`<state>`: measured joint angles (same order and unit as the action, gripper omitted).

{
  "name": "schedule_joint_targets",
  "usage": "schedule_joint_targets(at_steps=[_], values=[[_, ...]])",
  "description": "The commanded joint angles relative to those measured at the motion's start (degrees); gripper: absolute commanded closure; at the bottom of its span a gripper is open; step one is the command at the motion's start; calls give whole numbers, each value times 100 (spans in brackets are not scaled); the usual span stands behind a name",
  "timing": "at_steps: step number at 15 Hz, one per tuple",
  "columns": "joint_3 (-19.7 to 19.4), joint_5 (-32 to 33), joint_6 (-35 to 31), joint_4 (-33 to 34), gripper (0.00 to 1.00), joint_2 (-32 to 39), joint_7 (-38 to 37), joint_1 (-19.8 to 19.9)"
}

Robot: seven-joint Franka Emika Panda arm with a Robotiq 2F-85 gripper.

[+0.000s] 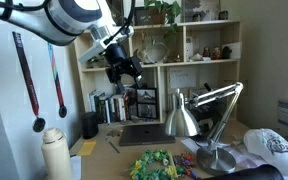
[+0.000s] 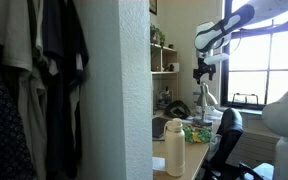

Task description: Move the chair away from the table

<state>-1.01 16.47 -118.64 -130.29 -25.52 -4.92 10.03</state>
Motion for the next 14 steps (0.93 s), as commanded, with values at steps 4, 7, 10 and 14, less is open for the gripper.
schedule_joint_targets(at_steps=[4,7,10,14], values=[[-25,92,-5,-123,0,223,-704,103],[-207,96,-76,-443,0,407,-1357,339],[-601,170,-193,-749,0,682,-1687,699],[-1210,-67,-467,-724,0,1537,-1947,1079]])
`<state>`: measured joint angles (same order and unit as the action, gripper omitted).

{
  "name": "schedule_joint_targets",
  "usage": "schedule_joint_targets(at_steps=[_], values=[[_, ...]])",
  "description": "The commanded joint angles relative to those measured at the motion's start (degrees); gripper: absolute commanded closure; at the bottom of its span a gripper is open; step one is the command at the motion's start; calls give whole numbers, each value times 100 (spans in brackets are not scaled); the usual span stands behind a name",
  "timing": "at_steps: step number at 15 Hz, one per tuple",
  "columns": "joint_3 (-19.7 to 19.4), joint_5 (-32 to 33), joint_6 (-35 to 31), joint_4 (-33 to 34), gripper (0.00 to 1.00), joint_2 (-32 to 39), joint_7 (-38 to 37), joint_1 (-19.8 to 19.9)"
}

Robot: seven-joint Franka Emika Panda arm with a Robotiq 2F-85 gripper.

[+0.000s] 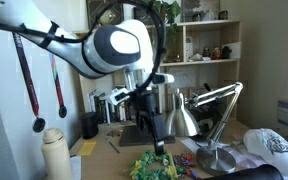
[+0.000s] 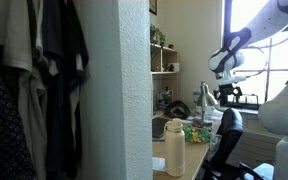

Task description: Move the chair away from the table

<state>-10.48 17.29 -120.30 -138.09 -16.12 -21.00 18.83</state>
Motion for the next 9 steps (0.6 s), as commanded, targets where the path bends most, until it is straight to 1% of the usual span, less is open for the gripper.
schedule_joint_targets(at_steps=[1,4,7,9], values=[[-379,-305,-425,115,0,853,-446,232],[-622,-919,-883,219,0,1530,-736,215],[-727,-1415,-1337,421,0,2212,-896,159],[-796,-1495,-1422,596,0,2562,-1042,126]])
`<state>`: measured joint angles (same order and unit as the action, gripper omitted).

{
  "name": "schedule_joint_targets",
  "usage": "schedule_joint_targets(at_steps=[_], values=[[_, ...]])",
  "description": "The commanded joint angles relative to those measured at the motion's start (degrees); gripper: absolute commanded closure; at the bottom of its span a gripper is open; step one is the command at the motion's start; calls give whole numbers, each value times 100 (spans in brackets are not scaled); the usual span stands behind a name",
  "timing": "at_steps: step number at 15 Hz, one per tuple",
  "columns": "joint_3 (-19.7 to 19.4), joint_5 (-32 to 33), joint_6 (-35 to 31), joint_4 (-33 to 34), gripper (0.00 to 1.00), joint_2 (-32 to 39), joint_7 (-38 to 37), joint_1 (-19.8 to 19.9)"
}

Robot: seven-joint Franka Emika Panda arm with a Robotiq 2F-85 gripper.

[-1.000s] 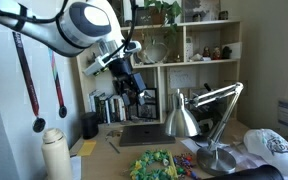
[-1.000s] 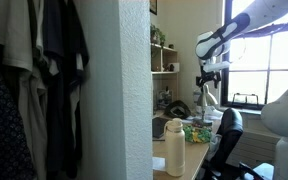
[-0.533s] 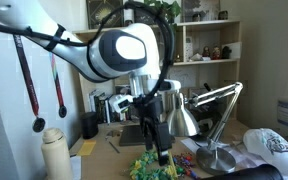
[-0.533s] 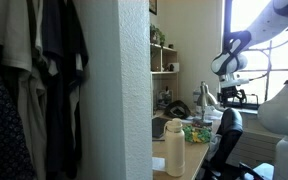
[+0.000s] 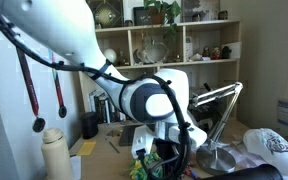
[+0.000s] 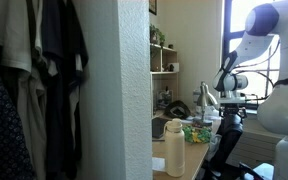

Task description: Move the chair away from the table

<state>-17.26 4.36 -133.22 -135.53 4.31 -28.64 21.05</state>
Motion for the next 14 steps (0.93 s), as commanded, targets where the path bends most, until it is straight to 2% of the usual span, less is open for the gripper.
schedule_joint_targets(at_steps=[1,8,14], values=[[-181,-141,-78,428,0,616,-396,-113],[-710,785,538,1097,0,1323,-1657,-326],[-893,568,886,1547,0,1832,-1774,-157]])
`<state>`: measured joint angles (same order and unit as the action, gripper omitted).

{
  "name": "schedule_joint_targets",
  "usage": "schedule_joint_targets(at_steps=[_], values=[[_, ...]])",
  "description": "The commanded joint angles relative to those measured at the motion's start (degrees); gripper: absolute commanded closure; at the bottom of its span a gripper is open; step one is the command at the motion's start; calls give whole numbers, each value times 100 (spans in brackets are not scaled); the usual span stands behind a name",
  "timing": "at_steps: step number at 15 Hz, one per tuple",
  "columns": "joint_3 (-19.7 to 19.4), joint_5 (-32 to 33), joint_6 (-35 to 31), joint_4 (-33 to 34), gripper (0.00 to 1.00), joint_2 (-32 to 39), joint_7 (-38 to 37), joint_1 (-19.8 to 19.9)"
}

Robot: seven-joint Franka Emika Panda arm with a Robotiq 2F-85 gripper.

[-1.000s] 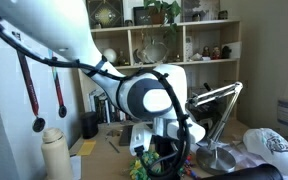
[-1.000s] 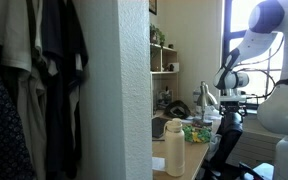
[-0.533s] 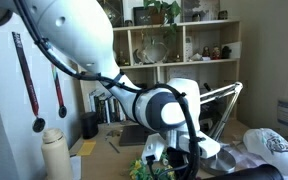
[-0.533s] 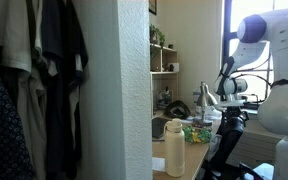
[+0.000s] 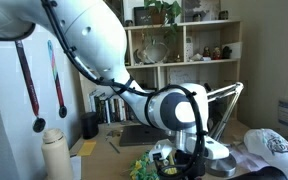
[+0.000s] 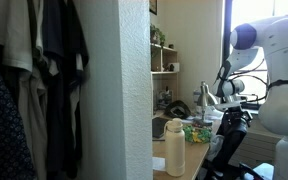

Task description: Move the chair away from the table

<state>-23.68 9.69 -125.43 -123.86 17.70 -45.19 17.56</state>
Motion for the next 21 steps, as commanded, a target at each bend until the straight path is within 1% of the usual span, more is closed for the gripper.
schedule_joint_targets(at_steps=[1,5,8,14,21], values=[[-290,-24,92,431,0,560,-121,228],[-449,-519,65,766,0,841,-105,470],[-574,-747,87,1069,0,1024,-125,656],[-827,-693,298,1654,0,1439,20,851],[-1029,-867,335,1951,0,1744,635,1229]])
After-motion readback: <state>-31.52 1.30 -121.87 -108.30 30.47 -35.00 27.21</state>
